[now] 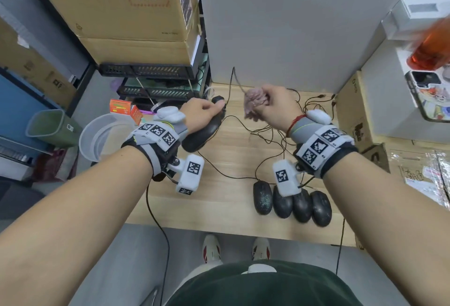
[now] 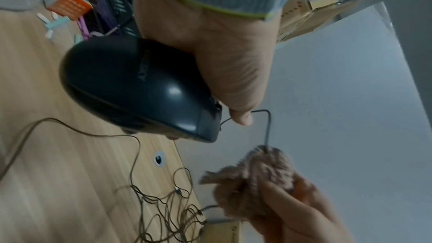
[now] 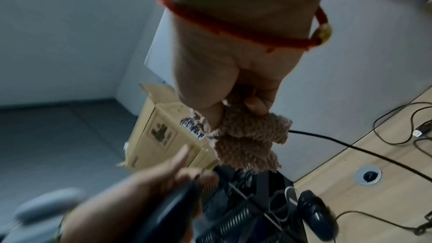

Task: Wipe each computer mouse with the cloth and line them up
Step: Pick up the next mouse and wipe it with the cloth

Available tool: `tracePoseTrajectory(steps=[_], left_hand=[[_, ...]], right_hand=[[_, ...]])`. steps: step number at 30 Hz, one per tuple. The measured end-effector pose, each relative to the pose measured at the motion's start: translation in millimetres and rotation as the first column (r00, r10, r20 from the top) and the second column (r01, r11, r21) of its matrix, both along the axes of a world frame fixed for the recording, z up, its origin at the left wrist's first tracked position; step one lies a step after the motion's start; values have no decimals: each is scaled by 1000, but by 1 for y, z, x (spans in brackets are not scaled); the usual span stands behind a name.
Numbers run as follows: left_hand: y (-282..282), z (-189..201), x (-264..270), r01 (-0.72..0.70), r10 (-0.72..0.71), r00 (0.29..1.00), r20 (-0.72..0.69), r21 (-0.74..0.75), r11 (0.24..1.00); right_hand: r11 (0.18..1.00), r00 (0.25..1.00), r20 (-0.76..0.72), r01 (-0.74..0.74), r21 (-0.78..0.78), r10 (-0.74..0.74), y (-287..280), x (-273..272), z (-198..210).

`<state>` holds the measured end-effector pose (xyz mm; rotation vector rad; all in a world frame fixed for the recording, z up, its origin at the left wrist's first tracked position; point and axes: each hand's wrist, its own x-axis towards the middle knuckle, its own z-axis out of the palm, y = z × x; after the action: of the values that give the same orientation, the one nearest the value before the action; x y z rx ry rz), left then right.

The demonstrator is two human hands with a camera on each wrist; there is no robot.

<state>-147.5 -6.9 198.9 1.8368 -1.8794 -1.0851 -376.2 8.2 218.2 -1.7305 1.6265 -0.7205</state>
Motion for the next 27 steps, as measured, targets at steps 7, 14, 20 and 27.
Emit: tracePoseTrajectory(steps=[7,14,20,27], left_hand=[[7,12,-21,-6,5,1000,-15,-79,997],[9,14,-20,50,-47,998,51,-59,997],[7,14,-14,-62,63,993,101,-11,998],[-13,18,28,-208,200,955,220,11,978]], right_hand=[[983,983,3,-183,2,183,18,33,-17],[976,970,-112,-217,2,215,19,33,-17],[984,949,-257,-174,46,180,11,19,-30],[984,940,-341,76,160,-18,7,-39,-53]])
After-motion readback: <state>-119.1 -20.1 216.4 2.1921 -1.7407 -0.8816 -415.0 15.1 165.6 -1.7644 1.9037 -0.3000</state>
